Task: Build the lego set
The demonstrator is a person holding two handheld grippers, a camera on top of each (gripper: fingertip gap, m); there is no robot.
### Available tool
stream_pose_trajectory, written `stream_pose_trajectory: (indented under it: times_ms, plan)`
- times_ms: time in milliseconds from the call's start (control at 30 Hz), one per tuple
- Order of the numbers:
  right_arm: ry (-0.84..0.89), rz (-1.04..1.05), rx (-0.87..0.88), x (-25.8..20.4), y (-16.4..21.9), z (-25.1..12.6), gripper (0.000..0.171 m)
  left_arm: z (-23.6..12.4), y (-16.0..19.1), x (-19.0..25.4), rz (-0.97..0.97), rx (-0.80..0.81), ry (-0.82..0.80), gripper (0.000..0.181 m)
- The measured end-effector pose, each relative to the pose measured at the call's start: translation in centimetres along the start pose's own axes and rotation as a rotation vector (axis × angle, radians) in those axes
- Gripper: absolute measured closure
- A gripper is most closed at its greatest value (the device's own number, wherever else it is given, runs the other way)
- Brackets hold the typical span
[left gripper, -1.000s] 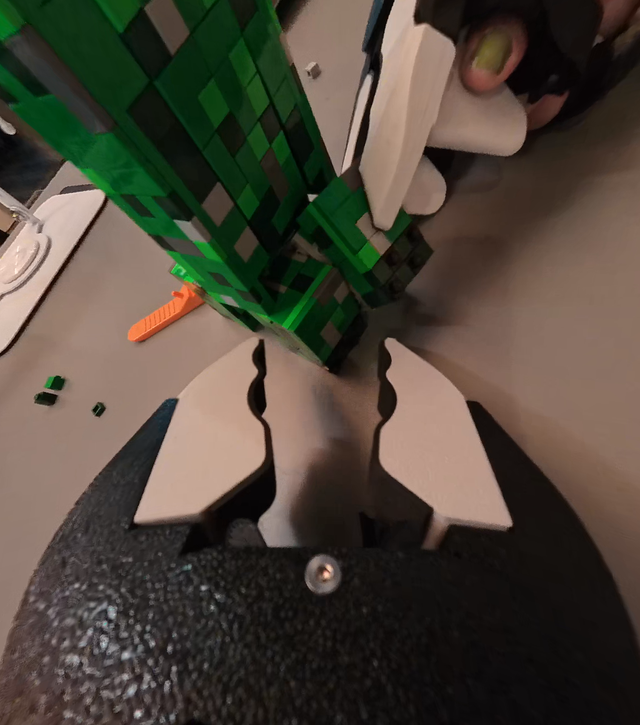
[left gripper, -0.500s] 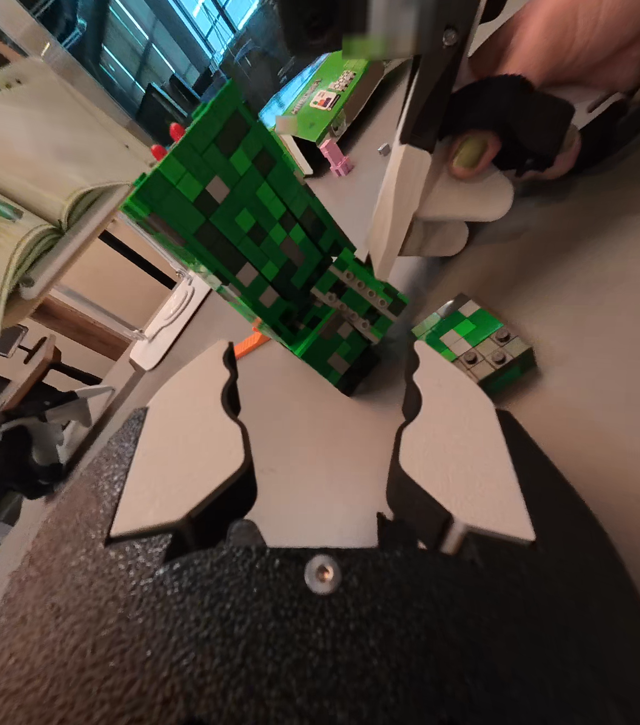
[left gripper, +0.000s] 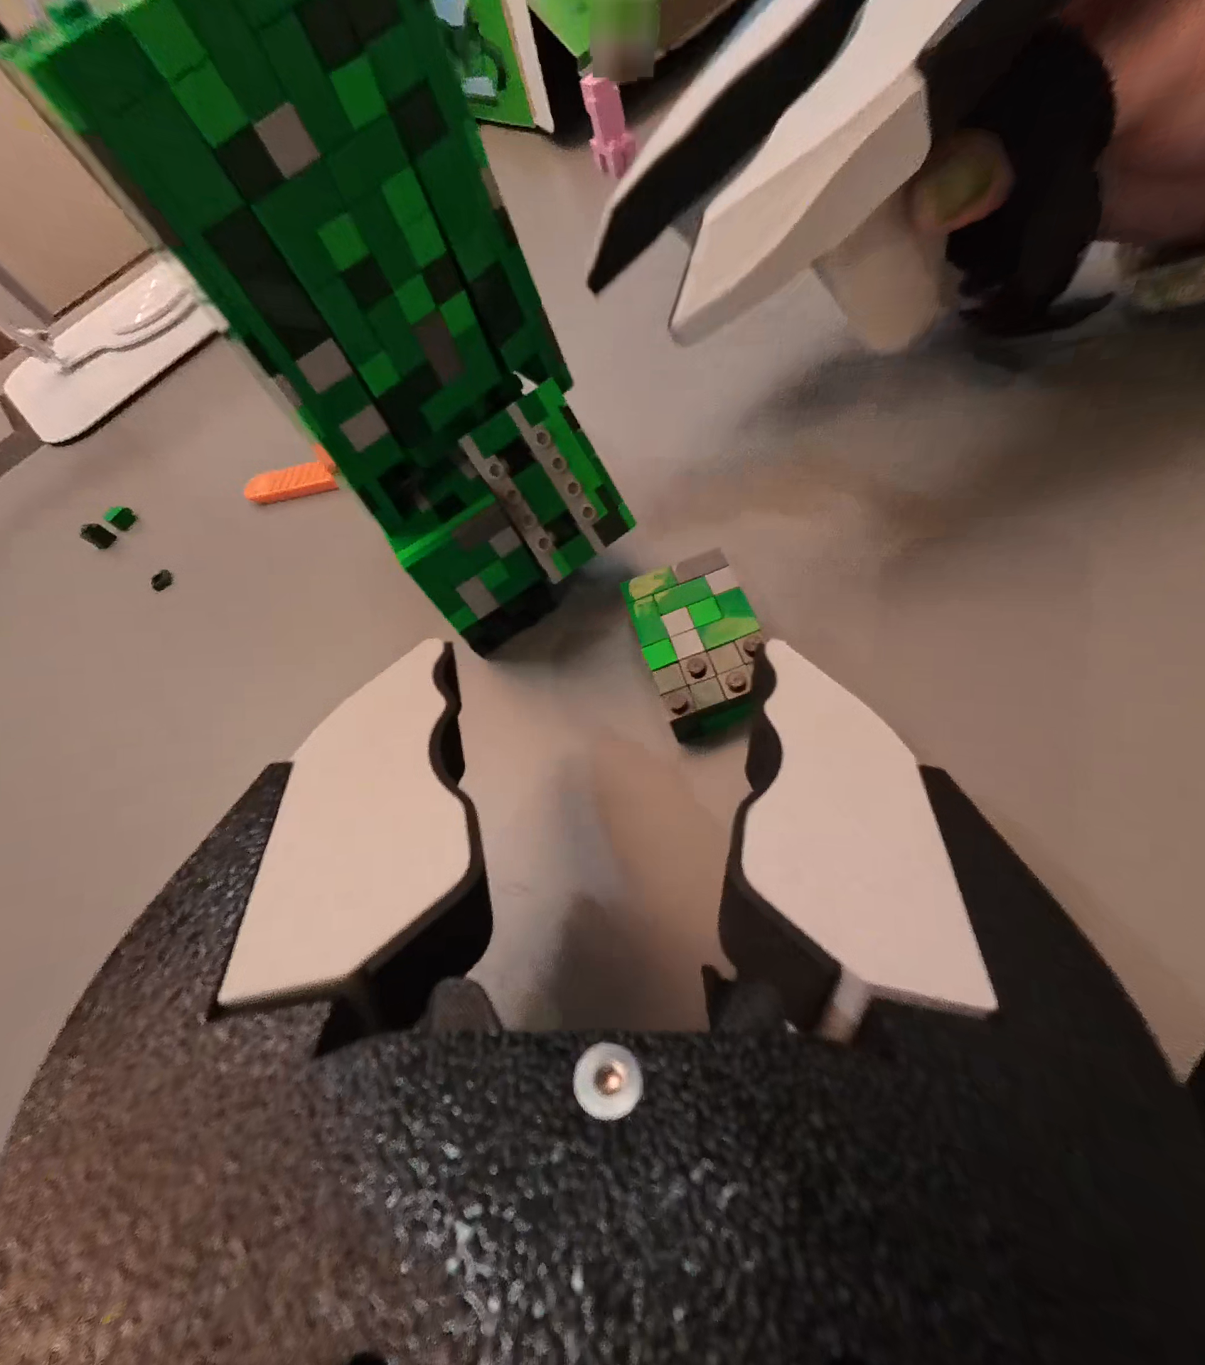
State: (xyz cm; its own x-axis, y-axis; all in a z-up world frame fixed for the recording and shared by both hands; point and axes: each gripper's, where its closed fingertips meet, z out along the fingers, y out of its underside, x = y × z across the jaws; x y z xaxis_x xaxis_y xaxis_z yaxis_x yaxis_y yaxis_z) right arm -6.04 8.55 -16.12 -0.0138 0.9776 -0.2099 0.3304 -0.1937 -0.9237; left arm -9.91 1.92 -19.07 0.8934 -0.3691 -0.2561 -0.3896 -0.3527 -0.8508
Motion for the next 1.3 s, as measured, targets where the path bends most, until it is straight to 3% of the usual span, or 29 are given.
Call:
stream_pose_trajectory:
  times_ms: [167, 333, 567, 867, 1300]
  plan:
    - [-0.043, -0.132, 0.048, 0.3, -4.4, 0.8, 0.095, -0.1, 0.1, -0.8, -0.023, 0.007, -0.041, 0.107]
    - [-0.118, -0.210, -0.002, -0.2, -6.1, 3.0, 0.098, 0.1, -0.4, -0.3, -0.048, 0.007, -0.023, 0.107]
    - [-0.098, -0.250, -0.021, -0.1, -6.7, 4.0, 0.130, 0.2, -0.8, 0.7, -0.039, 0.007, 0.004, 0.108]
    - [-0.031, -0.240, 0.016, -0.3, -6.7, 3.9, 0.130, 0.2, -2.0, -0.4, -0.019, 0.047, -0.037, 0.109]
    - [-0.116, -0.241, -0.002, 0.0, -6.9, 4.1, 0.131, 0.4, -2.6, -1.9, -0.040, 0.066, -0.055, 0.110]
